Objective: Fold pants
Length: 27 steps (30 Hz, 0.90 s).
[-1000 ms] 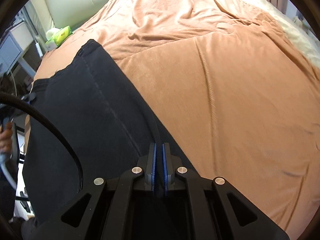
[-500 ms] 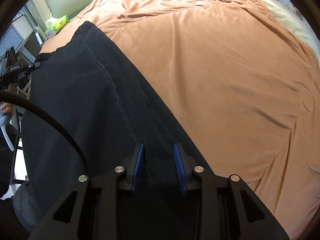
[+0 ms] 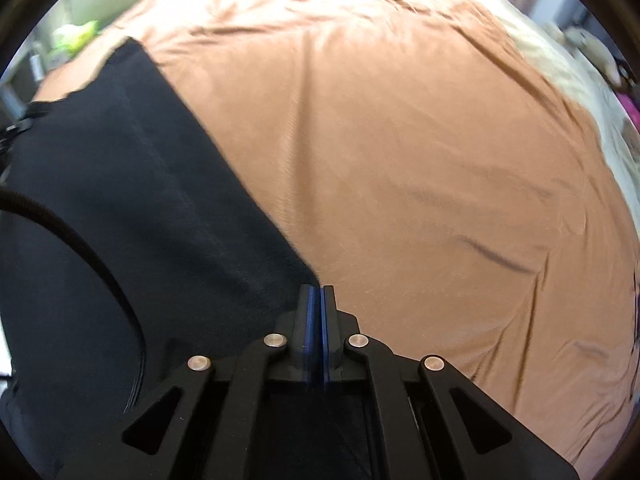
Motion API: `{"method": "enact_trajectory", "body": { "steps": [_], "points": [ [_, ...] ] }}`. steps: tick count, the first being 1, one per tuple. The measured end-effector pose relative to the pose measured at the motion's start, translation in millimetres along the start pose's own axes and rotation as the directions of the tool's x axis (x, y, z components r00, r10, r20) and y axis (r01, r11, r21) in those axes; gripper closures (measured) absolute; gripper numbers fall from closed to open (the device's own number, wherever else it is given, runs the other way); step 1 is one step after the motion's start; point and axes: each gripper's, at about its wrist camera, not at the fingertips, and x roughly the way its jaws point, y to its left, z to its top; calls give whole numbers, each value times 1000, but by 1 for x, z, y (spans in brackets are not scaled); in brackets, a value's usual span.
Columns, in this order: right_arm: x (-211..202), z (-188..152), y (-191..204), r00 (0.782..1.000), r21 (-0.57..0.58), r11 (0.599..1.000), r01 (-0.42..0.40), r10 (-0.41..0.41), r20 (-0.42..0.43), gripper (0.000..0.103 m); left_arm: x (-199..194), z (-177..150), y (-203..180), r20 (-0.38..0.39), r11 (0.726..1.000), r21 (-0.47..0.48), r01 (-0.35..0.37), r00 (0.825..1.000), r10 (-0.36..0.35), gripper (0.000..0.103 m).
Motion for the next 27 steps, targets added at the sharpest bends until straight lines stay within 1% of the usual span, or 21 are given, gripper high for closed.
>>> {"method": "enact_trajectory", "body": {
  "steps": [2, 4, 6, 7, 8, 9, 10, 11, 12, 13, 19, 22, 23, 25, 26, 27],
  "points": [
    [-6, -1, -3, 999, 47, 999, -16, 15, 35, 99, 1, -2, 2, -15, 1000, -8, -5, 1000, 5, 97],
    [-21, -9, -10, 996, 91, 994, -59, 52, 69, 98, 1, -3, 4, -30, 1000, -6, -14, 999, 14, 91],
    [-43, -19, -14, 992, 89, 993, -78, 68, 109, 96, 1, -7, 4, -43, 1000, -7, -14, 999, 14, 66],
    [-51, -25, -18, 991, 86, 993, -77, 67, 112, 93, 1, -8, 4, -45, 1000, -9, -6, 999, 6, 61],
    [-56, -30, -21, 992, 88, 993, -76, 66, 112, 85, 1, -10, 3, -47, 1000, -8, 4, 999, -4, 55],
    [-60, -36, -25, 992, 95, 993, -75, 65, 112, 73, 1, -12, 2, -50, 1000, -4, 8, 999, -8, 53],
    [-65, -43, -30, 992, 103, 992, -72, 60, 113, 67, 2, -15, 0, -59, 1000, 2, 12, 998, -11, 52],
    [-69, -52, -34, 992, 108, 992, -58, 46, 114, 58, 4, -18, -1, -66, 1000, 4, 13, 998, -12, 52],
    [-71, -61, -38, 994, 107, 993, -38, 27, 105, 57, 6, -19, -1, -71, 1000, 4, 14, 997, -13, 52],
    [-75, -69, -43, 996, 109, 994, -24, 14, 88, 57, 8, -21, -2, -77, 1000, 2, 15, 997, -14, 52],
    [-60, -105, -66, 1000, 152, 988, 18, -19, 4, 57, 8, -24, -2, -78, 1000, -11, 17, 997, -18, 52],
    [-57, -109, -71, 1000, 156, 987, 25, -26, 5, 57, 8, -26, -3, -78, 1000, -2, 11, 997, -11, 51],
    [-57, -107, -71, 1000, 158, 987, 17, -17, 0, 57, 7, -28, -4, -78, 1000, 4, 8, 997, -7, 51],
    [-56, -107, -70, 1000, 141, 990, 18, -17, -7, 58, 7, -30, -6, -80, 1000, 14, 6, 997, -5, 49],
    [-54, -106, -69, 1000, 129, 991, 23, -21, -10, 71, 7, -32, -7, -78, 1000, 24, 8, 997, -6, 46],
    [-51, -108, -69, 1000, 123, 992, 21, -18, -24, 100, 6, -33, -9, -74, 999, 33, 8, 997, -6, 45]
  ]
}}
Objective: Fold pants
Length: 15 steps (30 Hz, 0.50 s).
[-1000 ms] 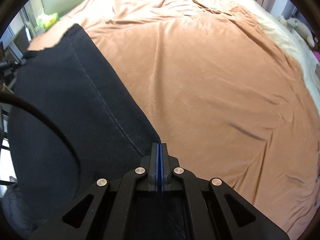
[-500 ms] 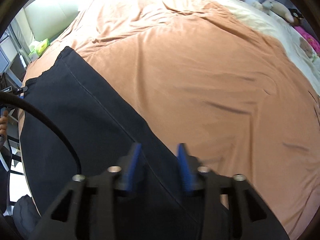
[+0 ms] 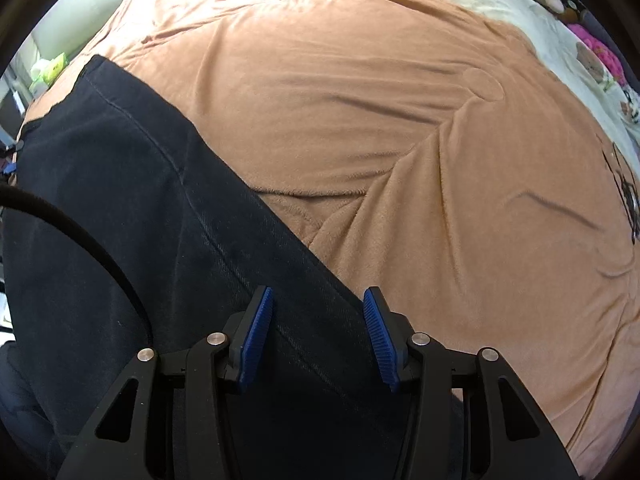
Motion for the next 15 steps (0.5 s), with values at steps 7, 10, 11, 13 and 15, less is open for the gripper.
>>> {"method": "enact_trajectory", "body": {
  "steps": [7, 10, 11, 13, 15],
  "points": [
    [-13, 0, -4, 997, 28, 998, 59, -61, 56, 103, 1, -2, 3, 19, 999, -37, 8, 1000, -7, 45],
    [4, -2, 0, 998, 32, 997, 64, -64, -4, 103, 3, -1, 4, 25, 999, -50, 12, 1000, -10, 48],
    [11, -2, -1, 998, 41, 997, 59, -58, -29, 103, 4, 0, 6, 30, 998, -57, 4, 1000, -3, 63],
    [16, -1, 0, 998, 58, 996, 68, -67, -21, 101, 7, 4, 11, 16, 997, -75, -15, 1000, 16, 92],
    [12, -3, -2, 997, 99, 993, 71, -71, -8, 101, 6, 6, 16, 18, 994, -106, 22, 1000, -21, 97]
  ]
}}
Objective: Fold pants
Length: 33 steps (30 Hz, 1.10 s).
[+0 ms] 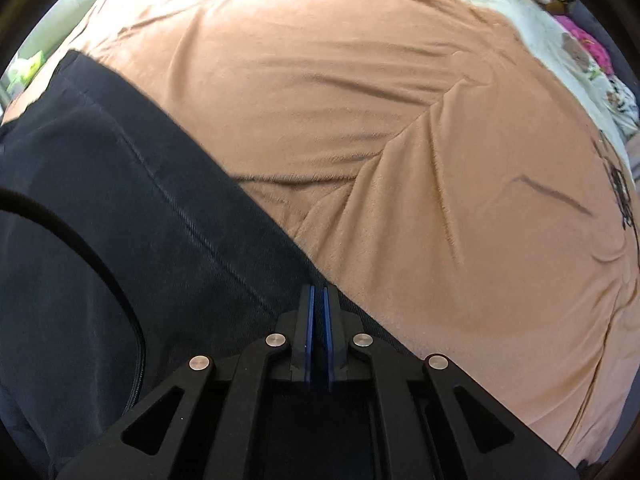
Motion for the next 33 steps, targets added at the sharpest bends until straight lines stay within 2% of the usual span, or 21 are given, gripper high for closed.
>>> {"method": "enact_trajectory", "body": {
  "steps": [4, 7, 10, 14, 16, 18, 19, 22, 23, 25, 27, 29, 33],
  "points": [
    [-24, -12, 0, 997, 78, 997, 20, -25, 73, 101, -13, 4, -4, 30, 999, 14, 42, 999, -43, 98],
    [-48, -25, 4, 987, 108, 994, 8, -26, 160, 100, -20, 6, -8, 49, 998, 27, 52, 997, -53, 98],
    [-67, -43, 15, 976, 139, 990, 14, -43, 211, 100, -24, 10, -10, 56, 997, 31, 68, 996, -69, 98],
    [-81, -64, 25, 973, 182, 983, -28, -14, 229, 99, -14, 12, -7, 10, 999, 22, 47, 999, -47, 97],
    [-91, -72, 26, 970, 213, 976, -41, -12, 242, 99, -9, 12, -2, -18, 999, 6, 48, 999, -48, 88],
    [-105, -82, 23, 961, 254, 965, -57, -16, 277, 98, -5, 11, 3, -38, 997, -6, 71, 997, -72, 57],
    [-114, -90, 22, 953, 278, 959, -55, -33, 301, 97, -5, 10, 4, -37, 997, -9, 78, 996, -79, 53],
    [-131, -104, 19, 937, 326, 945, -4, -111, 332, 97, -2, 11, 2, -36, 996, 8, 85, 996, -85, 52],
    [-134, -107, 18, 935, 339, 941, -13, -109, 337, 94, 0, 11, 1, -39, 996, 13, 84, 996, -84, 52],
    [-138, -110, 17, 937, 346, 937, -40, -86, 339, 78, 4, 14, -1, -46, 996, 25, 84, 996, -82, 52],
    [-143, -115, 19, 929, 349, 937, -23, -109, 354, 52, 8, 16, -2, -49, 996, 28, 85, 995, -83, 52],
    [-144, -122, 25, 926, 351, 936, -14, -121, 359, 48, 11, 18, -4, -49, 996, 31, 89, 995, -87, 52],
    [-136, -139, 31, 945, 397, 913, -91, -47, 325, 48, 15, 21, -2, -50, 995, 16, 100, 994, -100, 52]
  ]
}}
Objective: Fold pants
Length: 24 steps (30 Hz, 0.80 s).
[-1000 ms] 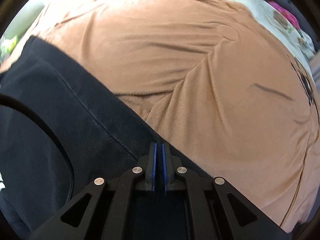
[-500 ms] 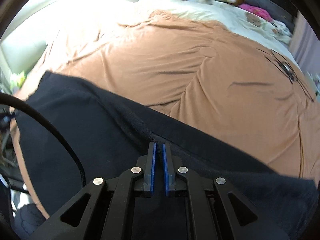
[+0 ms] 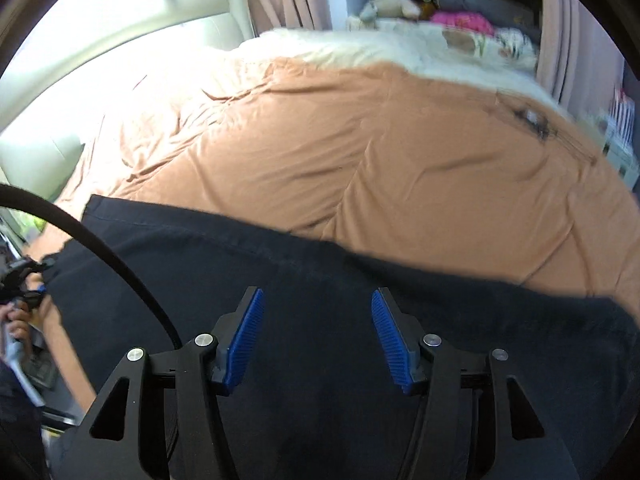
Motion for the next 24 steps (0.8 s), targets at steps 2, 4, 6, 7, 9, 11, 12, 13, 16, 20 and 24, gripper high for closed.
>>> {"method": "enact_trajectory", "body": {
  "steps": [2, 4, 6, 7, 9, 11, 12, 13, 16, 20, 24],
  "points": [
    [6, -11, 1, 999, 20, 999, -35, 36, -36, 48, 1, 0, -1, 0, 1000, 2, 0, 1000, 0, 52],
    [10, -18, 6, 996, 27, 998, -61, 63, -57, 48, 2, 1, -1, -3, 1000, 7, -8, 1000, 8, 58],
    [15, -22, 11, 994, 35, 996, -81, 83, -72, 50, 3, 2, 0, -14, 1000, 4, -19, 1000, 19, 90],
    [19, -25, 17, 992, 36, 995, -96, 99, -82, 53, 4, 3, 3, -21, 1000, -7, -13, 1000, 13, 91],
    [29, -27, 27, 985, 40, 991, -128, 131, -111, 64, 1, 4, 7, -23, 1000, -26, 8, 1000, -9, 96],
    [40, -26, 33, 980, 42, 989, -140, 145, -133, 75, -5, 5, 4, -14, 1000, -13, 22, 1000, -22, 98],
    [45, -26, 35, 980, 37, 990, -139, 143, -140, 78, -6, 5, 2, -10, 1000, -5, 26, 1000, -26, 98],
    [50, -26, 38, 980, 28, 991, -131, 133, -148, 80, -9, 6, -2, -5, 1000, 6, 29, 1000, -29, 99],
    [59, -35, 41, 971, 52, 989, -136, 143, -191, 89, -18, 8, -16, 11, 998, 30, 48, 999, -48, 99],
    [53, -47, 37, 966, 63, 988, -138, 149, -211, 91, -30, 11, -40, 33, 995, 70, 73, 997, -76, 99],
    [40, -62, 28, 963, 111, 984, -143, 164, -213, 91, -38, 13, -61, 50, 990, 104, 93, 994, -99, 99]
  ]
}}
